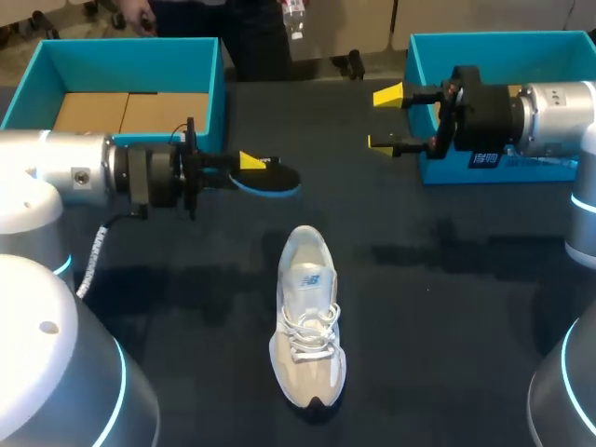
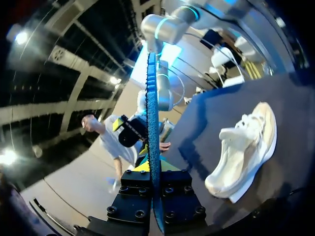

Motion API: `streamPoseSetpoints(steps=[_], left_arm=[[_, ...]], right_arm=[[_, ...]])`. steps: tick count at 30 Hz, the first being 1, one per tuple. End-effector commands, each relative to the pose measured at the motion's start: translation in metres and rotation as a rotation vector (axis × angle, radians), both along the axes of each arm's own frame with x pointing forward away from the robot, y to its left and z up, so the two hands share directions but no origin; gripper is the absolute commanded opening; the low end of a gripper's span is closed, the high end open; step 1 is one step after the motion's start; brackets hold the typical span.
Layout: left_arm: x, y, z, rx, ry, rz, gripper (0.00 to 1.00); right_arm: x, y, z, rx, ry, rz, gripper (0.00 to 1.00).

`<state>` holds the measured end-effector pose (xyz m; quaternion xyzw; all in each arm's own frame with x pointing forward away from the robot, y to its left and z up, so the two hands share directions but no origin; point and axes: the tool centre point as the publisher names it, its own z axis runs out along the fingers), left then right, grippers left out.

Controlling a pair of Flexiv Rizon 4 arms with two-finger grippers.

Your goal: Take the shoe out of the shoebox, open the shoe tongue, remove and reinsert the insole, then place the shoe into the shoebox

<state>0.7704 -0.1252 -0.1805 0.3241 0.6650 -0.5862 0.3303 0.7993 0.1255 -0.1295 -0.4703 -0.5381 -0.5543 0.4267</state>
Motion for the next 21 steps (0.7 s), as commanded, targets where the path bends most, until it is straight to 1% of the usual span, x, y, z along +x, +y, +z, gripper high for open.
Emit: streamPoseSetpoints(steps=[1, 4, 7, 13, 14, 16, 18, 21], left_arm=[[0.002, 0.001, 0.002, 0.002, 0.118, -0.013, 0.0], [0.002, 0.001, 0.002, 0.002, 0.118, -0.013, 0.0], [0.005, -0.004, 0.007, -0.036, 0.329, -0.02, 0.0], [0.007, -0.008, 0.014, -0.036, 0.691, -0.023, 0.0], [0.007, -0.012, 0.017, -0.025, 0.851, -0.025, 0.0], [0.007, -0.015, 0.018, -0.019, 0.993, -0.036, 0.0], [0.006, -0.016, 0.018, -0.016, 1.059, -0.044, 0.0], [0.005, -0.016, 0.018, -0.007, 1.044, -0.045, 0.0]], right_arm=[[0.0, 0.001, 0.0, -0.002, -0.001, 0.0, 1.0], [0.0, 0.001, 0.0, -0.002, -0.001, 0.0, 1.0], [0.0, 0.001, 0.0, -0.002, -0.001, 0.0, 1.0], [0.0, 0.001, 0.0, -0.002, -0.001, 0.0, 1.0], [0.0, 0.001, 0.0, -0.002, -0.001, 0.0, 1.0], [0.0, 0.001, 0.0, -0.002, -0.001, 0.0, 1.0], [0.0, 0.001, 0.0, -0.002, -0.001, 0.0, 1.0], [0.0, 0.001, 0.0, -0.002, -0.001, 0.0, 1.0]])
